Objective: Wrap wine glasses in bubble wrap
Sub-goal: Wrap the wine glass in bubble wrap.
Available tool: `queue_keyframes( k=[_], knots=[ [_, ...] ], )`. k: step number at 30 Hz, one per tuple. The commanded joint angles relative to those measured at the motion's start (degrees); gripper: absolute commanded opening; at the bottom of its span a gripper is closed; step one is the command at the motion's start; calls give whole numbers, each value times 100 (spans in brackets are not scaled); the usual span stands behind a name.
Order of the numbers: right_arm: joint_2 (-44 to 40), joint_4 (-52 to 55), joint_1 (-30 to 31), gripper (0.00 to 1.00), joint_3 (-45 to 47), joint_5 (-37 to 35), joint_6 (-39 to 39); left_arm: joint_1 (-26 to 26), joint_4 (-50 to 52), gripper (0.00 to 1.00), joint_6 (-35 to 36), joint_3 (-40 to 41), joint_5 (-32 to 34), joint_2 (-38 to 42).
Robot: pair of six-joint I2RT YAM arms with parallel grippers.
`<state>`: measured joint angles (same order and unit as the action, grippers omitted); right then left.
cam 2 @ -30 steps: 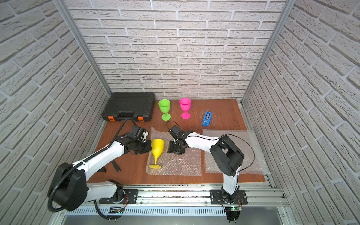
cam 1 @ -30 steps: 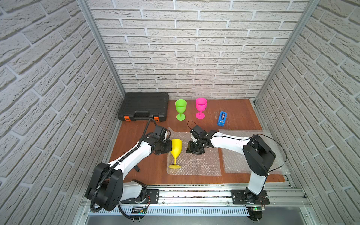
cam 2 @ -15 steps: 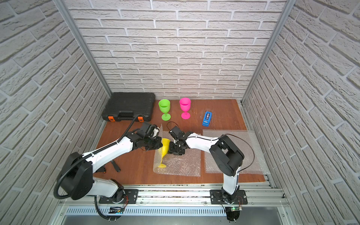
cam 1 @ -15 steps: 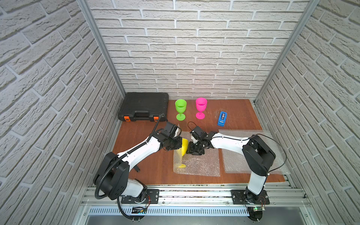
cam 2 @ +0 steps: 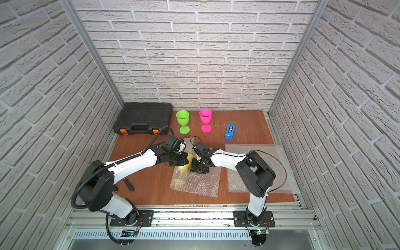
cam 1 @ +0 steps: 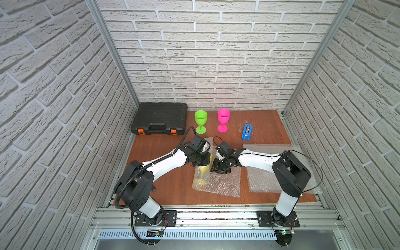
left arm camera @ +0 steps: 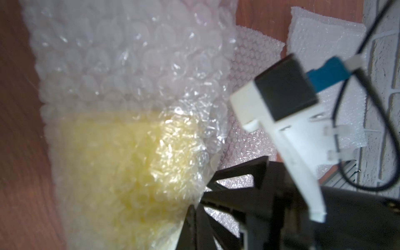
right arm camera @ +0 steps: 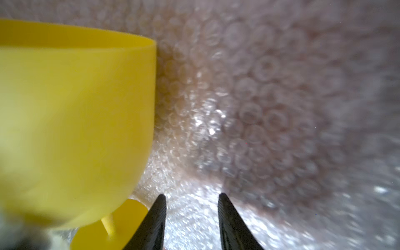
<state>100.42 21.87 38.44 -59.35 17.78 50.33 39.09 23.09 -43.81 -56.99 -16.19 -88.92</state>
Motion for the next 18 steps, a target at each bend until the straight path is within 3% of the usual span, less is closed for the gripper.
queue_keyframes(
  k=[1,7,18],
  knots=[
    [-690,-387,-257,41,262,-2,13,44,-82,0,-43,-145,-113,-124],
    [-1036,-1797,-467,41,678,636,450,46,-94,0,28,-189,-257,-189],
    [-361,-3032,-469,39,687,1087,986,39,-196,0,39,-172,-480,-170]
  ],
)
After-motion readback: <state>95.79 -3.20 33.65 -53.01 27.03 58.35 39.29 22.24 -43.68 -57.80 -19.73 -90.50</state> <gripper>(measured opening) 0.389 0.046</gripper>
